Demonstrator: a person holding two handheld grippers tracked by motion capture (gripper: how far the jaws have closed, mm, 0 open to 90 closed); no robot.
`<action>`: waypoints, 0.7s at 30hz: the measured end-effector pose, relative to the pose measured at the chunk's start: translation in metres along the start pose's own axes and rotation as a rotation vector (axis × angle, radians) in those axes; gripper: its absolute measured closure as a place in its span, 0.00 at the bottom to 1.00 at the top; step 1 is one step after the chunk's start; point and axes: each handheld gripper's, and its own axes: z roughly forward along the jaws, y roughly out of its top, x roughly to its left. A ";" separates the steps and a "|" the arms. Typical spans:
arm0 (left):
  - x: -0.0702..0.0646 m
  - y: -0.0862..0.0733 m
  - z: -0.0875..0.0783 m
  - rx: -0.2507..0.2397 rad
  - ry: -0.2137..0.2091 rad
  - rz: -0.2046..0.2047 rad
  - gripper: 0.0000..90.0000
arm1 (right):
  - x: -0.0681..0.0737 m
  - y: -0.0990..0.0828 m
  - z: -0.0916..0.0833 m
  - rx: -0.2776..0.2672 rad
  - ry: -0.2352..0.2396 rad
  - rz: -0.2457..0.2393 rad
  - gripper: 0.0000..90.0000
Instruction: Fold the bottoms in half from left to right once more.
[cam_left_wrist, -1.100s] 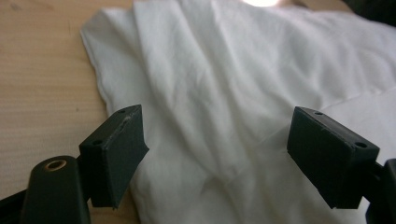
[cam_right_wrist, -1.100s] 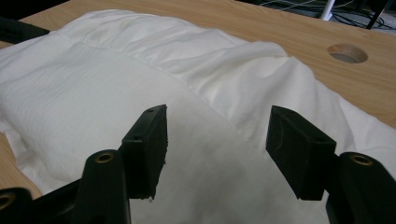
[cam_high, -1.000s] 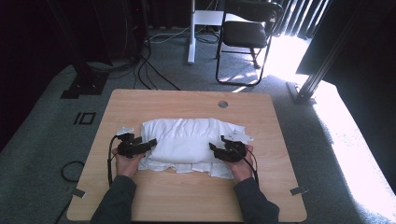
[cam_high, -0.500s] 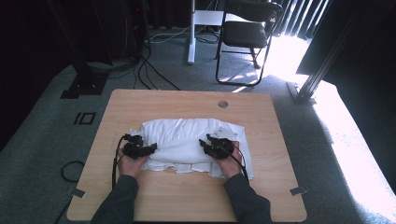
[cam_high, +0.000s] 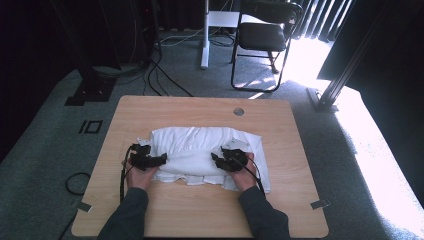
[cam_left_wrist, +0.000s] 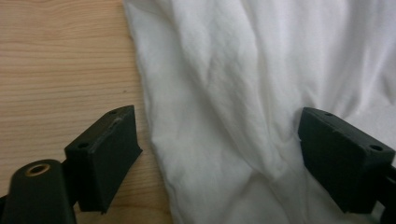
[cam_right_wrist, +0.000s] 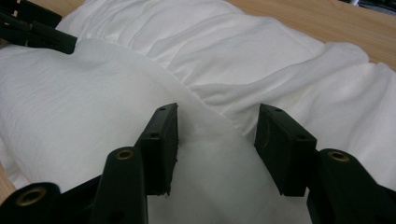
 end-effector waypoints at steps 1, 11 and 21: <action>0.002 0.000 -0.002 -0.002 -0.045 -0.009 0.33 | 0.000 0.000 0.001 0.002 -0.003 0.007 0.54; 0.014 0.000 -0.007 0.010 -0.299 -0.082 0.94 | 0.010 0.007 -0.006 -0.047 -0.026 -0.040 0.68; 0.006 0.035 -0.056 -0.191 -0.437 -0.052 0.96 | 0.011 -0.007 0.021 0.037 0.003 -0.005 0.70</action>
